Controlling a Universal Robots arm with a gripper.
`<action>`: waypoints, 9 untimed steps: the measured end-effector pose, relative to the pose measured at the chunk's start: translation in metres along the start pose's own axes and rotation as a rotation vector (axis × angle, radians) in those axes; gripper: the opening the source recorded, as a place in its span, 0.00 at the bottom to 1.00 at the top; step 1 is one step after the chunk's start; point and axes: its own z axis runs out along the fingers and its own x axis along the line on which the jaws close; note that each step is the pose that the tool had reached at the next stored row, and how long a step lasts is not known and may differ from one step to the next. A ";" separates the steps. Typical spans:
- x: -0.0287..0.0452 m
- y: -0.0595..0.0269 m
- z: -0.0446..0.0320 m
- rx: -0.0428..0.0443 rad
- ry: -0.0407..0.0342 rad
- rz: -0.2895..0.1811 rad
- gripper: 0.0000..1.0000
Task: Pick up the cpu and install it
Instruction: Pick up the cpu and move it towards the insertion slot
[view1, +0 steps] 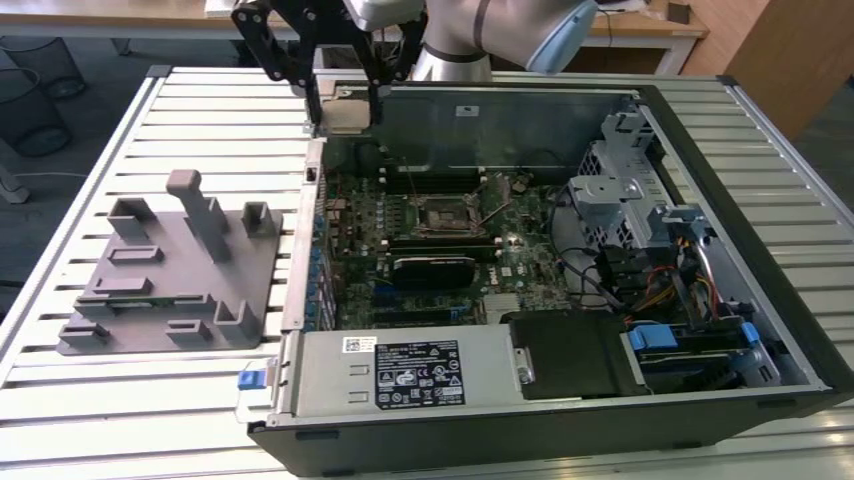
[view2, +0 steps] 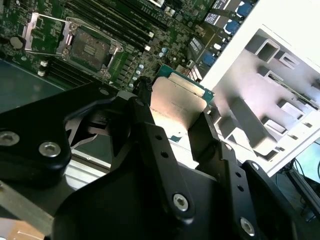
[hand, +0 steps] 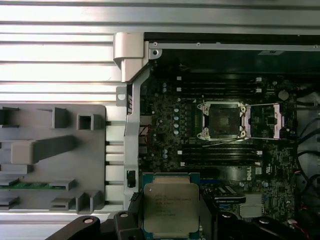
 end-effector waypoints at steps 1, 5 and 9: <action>-0.0015 0.0000 0.0000 0.0000 0.0000 0.000 0.54; -0.0071 0.0006 0.0001 0.0000 0.0000 0.000 0.54; -0.0108 0.0017 0.0002 0.0000 0.0001 0.000 0.54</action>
